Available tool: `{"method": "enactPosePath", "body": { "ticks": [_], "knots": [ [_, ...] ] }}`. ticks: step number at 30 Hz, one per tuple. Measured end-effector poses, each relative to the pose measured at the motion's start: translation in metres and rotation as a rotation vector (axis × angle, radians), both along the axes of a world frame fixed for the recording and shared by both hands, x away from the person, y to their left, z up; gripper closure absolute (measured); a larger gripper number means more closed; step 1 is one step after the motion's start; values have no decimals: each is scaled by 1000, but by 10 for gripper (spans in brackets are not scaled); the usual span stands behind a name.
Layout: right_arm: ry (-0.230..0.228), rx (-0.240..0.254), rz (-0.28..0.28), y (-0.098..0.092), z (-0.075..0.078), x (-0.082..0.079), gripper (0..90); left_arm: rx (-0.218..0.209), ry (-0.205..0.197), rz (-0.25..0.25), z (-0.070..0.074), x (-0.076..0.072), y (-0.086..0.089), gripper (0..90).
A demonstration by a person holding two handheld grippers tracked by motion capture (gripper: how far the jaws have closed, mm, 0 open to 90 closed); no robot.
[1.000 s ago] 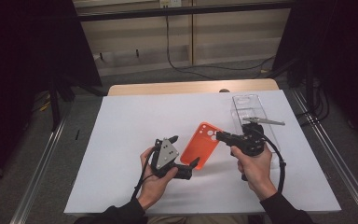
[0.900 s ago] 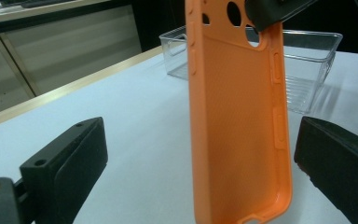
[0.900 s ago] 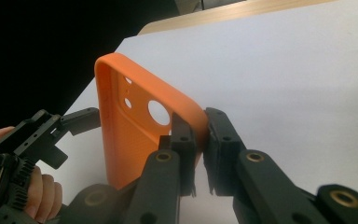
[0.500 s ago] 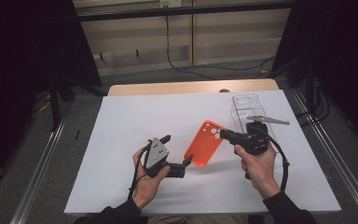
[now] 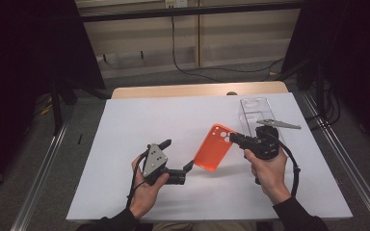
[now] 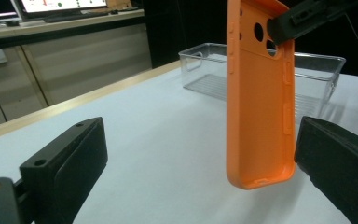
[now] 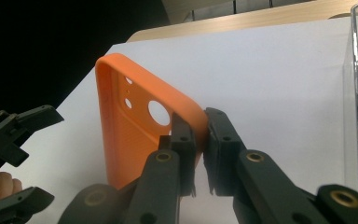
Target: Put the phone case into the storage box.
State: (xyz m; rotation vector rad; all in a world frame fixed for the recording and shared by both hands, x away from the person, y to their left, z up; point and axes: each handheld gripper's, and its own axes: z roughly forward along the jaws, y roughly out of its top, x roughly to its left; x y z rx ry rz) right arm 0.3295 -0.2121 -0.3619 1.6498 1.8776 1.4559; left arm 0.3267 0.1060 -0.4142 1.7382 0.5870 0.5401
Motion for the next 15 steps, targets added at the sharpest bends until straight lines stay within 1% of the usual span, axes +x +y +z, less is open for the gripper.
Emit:
{"method": "enactPosePath", "body": {
  "ticks": [4,7,10,12,14,15],
  "knots": [
    [-7,-4,-1,-1,1,0,825,8,-5,18,-2,1,8,23],
    [-14,-8,0,-2,2,0,825,1,1,26,-3,1,13,24],
    [-20,-12,1,-4,3,0,825,1,1,23,-2,1,18,23],
    [-27,-11,1,-5,5,-1,825,-13,16,14,-2,0,21,22],
    [-30,-13,0,-6,6,-1,825,-45,46,-18,0,-1,24,16],
    [-34,-15,0,-7,7,-1,825,-45,41,-10,0,-2,25,19]
  ]
}}
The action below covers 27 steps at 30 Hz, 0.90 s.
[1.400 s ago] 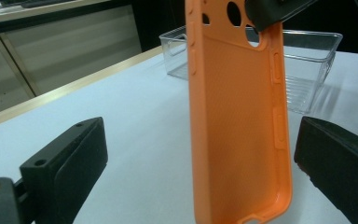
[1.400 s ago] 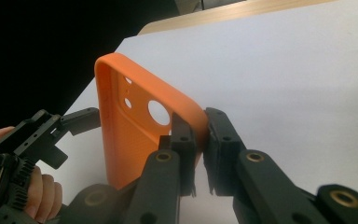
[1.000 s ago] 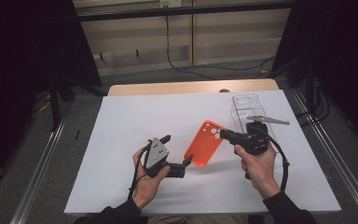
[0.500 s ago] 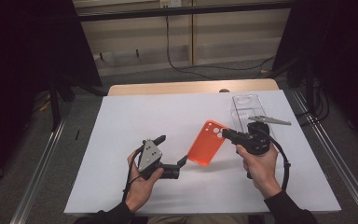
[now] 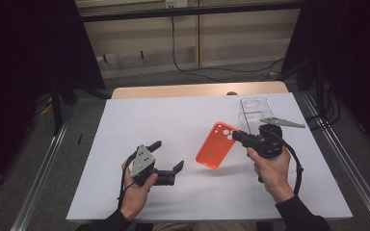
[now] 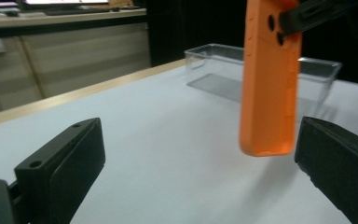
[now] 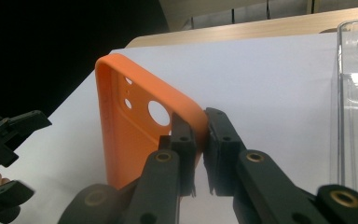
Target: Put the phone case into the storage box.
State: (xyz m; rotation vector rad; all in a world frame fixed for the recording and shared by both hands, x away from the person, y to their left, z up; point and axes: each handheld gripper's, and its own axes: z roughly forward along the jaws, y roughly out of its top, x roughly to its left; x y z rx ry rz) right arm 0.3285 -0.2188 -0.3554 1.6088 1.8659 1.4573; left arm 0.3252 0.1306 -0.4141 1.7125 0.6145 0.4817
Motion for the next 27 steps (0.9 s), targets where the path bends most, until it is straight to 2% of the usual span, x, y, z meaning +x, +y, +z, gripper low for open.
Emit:
{"method": "enactPosePath", "body": {
  "ticks": [1,6,9,12,17,20,27],
  "knots": [
    [-1,0,-3,0,1,0,825,9,-11,4,0,-1,1,19],
    [-18,-8,-9,-4,4,-1,825,8,-16,31,-1,-1,7,22],
    [-27,-11,-13,-7,6,-1,825,-27,4,47,-1,0,11,23],
    [-33,-12,-18,-10,7,0,825,-7,-10,69,-2,1,15,23],
    [-41,-15,-25,-12,8,0,825,-10,-14,88,-2,1,23,23],
    [-50,-19,-25,-12,10,1,825,5,-34,99,-1,-1,27,23],
    [-71,-24,-39,-18,13,3,825,6,-34,118,-1,-3,38,22]
  ]
}}
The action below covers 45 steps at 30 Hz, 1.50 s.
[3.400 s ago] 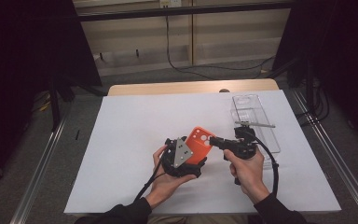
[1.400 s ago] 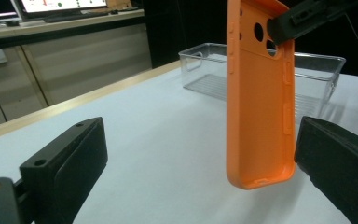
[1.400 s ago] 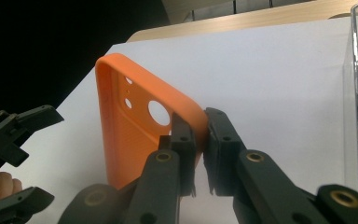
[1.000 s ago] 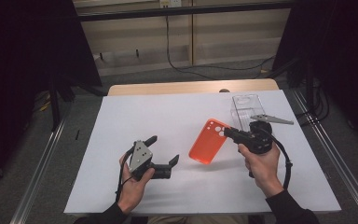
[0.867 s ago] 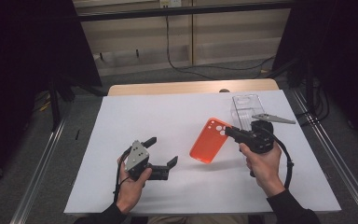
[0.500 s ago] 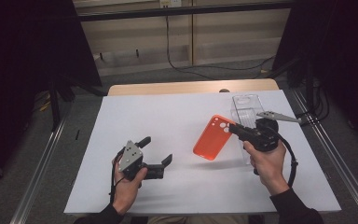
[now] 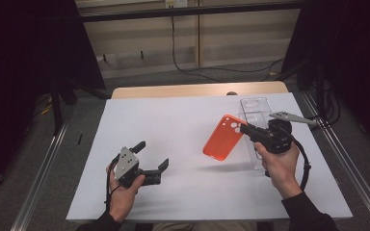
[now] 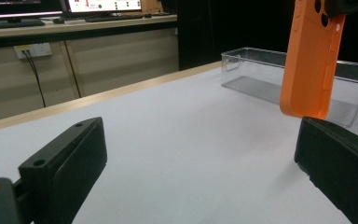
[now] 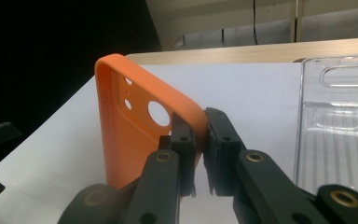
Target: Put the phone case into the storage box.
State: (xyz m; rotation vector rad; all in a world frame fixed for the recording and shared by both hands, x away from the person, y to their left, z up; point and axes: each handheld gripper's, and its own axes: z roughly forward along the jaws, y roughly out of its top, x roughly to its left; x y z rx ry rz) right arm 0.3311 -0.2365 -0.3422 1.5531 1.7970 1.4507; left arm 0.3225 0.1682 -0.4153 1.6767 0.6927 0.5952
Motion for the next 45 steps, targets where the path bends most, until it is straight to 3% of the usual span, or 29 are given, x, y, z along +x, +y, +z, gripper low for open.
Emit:
{"method": "enactPosePath", "body": {
  "ticks": [17,24,27,29,35,41,45],
  "knots": [
    [-46,-18,-22,-12,9,7,824,-42,14,78,-1,-9,30,21],
    [-52,-35,-39,-17,12,12,825,-26,19,99,-4,-13,39,20],
    [-55,-44,-54,-19,14,16,824,-56,71,92,-7,-13,37,19],
    [-59,-49,-61,-20,16,18,824,-31,59,87,-8,-13,35,20],
    [-74,-54,-74,-24,21,25,824,-20,36,89,-7,-11,34,20],
    [-86,-69,-81,-27,25,30,825,-23,38,97,-8,-9,36,19],
    [-92,-77,-84,-29,28,33,825,-26,32,128,-8,-8,38,19]
  ]
}}
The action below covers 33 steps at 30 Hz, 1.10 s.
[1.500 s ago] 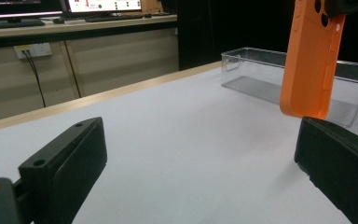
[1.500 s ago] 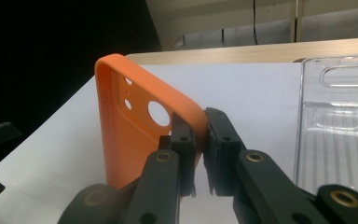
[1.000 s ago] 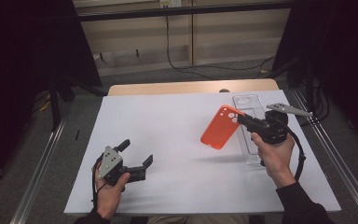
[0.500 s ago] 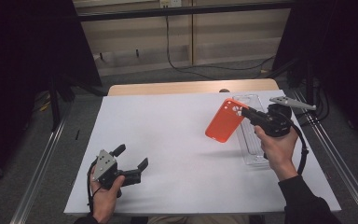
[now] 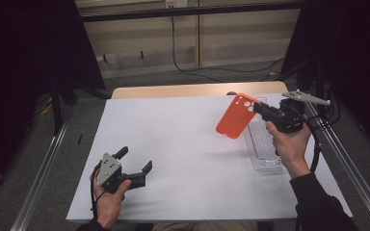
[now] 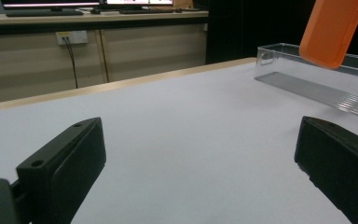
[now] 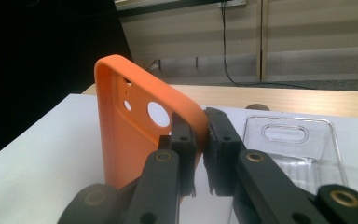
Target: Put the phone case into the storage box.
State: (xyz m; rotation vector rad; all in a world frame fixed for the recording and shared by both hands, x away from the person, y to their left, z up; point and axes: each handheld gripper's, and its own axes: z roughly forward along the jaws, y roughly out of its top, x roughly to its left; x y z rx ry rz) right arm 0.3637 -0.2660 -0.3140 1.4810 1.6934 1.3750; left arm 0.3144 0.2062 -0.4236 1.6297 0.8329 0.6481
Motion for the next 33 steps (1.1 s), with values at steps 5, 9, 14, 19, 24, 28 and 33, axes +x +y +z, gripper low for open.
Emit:
{"method": "enactPosePath", "body": {
  "ticks": [5,9,14,19,24,28,33],
  "knots": [
    [-4,-8,-13,-5,4,3,824,5,3,8,0,1,1,20],
    [-11,-20,-26,-9,8,7,825,-3,-23,19,3,-2,2,24],
    [-9,-26,-40,-14,10,12,825,-1,-25,18,2,-3,1,23],
    [-6,-20,-58,-18,11,17,824,5,-13,2,2,-2,1,26],
    [-4,-18,-73,-24,13,20,824,2,-10,3,2,-1,2,24],
    [-4,-12,-86,-30,13,23,824,-1,-4,-1,2,-1,1,25],
    [-5,-5,-99,-35,13,27,824,-1,-4,-2,2,-1,1,25]
  ]
}}
